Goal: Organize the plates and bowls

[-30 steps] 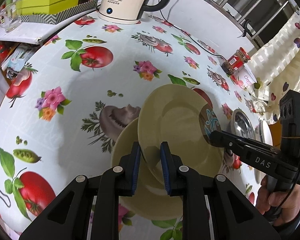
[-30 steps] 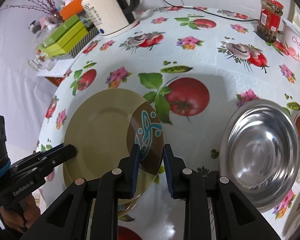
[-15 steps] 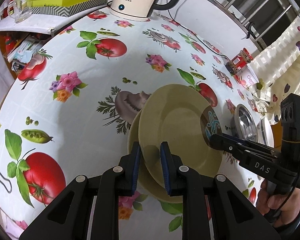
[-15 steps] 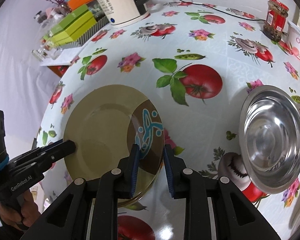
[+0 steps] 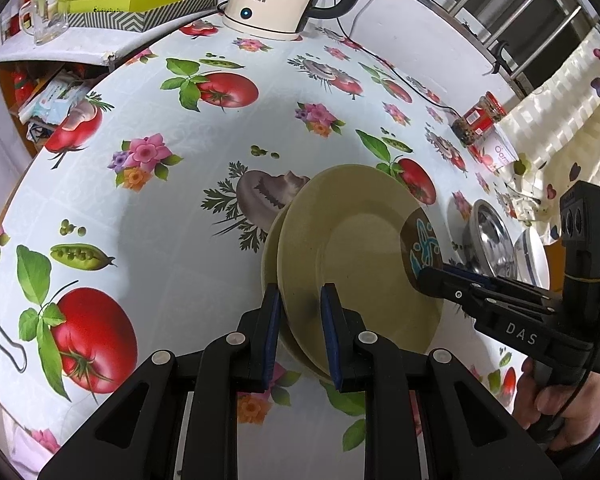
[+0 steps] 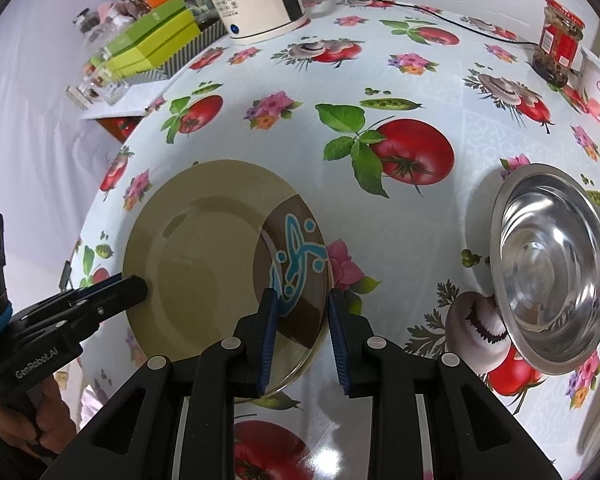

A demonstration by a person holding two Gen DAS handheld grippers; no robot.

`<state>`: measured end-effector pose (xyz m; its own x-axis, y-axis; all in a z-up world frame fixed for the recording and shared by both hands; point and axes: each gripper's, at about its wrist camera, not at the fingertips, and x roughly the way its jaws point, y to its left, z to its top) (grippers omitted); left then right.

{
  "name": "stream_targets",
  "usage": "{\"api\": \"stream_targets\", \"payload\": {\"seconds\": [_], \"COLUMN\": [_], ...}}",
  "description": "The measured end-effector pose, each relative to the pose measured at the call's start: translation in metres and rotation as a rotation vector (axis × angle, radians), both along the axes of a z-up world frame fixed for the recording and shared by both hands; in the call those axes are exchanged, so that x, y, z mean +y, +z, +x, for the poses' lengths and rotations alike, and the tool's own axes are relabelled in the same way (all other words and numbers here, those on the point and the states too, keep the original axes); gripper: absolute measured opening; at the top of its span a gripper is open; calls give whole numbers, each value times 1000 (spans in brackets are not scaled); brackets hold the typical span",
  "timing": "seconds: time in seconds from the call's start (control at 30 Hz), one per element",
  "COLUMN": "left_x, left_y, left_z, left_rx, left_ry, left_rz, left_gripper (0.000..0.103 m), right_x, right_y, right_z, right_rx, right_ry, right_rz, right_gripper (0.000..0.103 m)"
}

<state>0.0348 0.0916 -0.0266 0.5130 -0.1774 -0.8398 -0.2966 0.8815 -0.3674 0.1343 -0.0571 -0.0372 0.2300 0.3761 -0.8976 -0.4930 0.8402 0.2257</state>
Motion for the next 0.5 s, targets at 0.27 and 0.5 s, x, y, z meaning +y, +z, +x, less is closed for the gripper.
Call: {"api": "stream_targets", "payload": {"seconds": [0.27, 0.5], "left_x": [-6, -12], "left_y": [1, 3], "left_z": [-2, -1], "left_rx": [0, 1], "left_ry": [-9, -20], "left_rz": [54, 109], "left_gripper": [21, 21], "right_x": [2, 2], "right_y": [-1, -1], "right_z": [-2, -2], "right_rx": [-5, -5], "right_ry": [8, 8], "right_rz": [-6, -7], "right_gripper": [26, 26]}}
